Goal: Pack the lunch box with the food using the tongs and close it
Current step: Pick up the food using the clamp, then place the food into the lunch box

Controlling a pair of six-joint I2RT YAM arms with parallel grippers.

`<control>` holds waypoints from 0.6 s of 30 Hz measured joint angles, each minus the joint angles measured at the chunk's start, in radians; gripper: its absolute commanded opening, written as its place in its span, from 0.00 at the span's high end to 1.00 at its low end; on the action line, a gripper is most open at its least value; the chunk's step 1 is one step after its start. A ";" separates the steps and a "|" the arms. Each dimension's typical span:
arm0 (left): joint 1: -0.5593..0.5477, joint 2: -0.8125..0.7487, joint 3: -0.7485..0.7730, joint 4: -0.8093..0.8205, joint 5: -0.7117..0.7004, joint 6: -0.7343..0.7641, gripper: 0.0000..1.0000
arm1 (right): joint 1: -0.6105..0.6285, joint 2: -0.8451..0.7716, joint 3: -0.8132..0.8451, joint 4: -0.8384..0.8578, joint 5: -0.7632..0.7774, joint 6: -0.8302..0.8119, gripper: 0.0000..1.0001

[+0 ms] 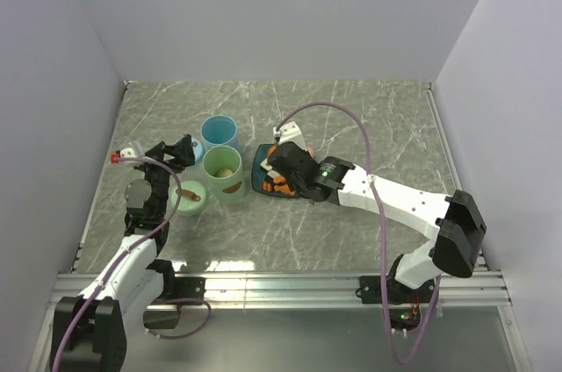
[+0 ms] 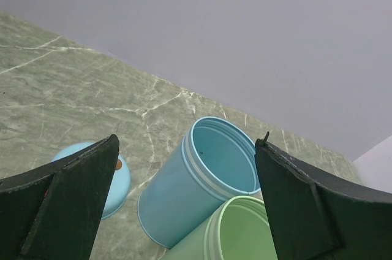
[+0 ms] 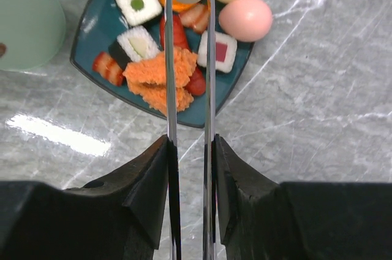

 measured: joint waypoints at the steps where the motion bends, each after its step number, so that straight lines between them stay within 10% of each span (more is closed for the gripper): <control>1: 0.000 0.000 0.000 0.000 0.000 0.000 0.01 | 0.002 0.000 0.008 0.000 0.002 -0.008 0.60; 18: 0.000 0.005 0.000 0.000 0.000 0.000 0.01 | 0.045 0.008 0.173 0.174 -0.095 -0.185 0.59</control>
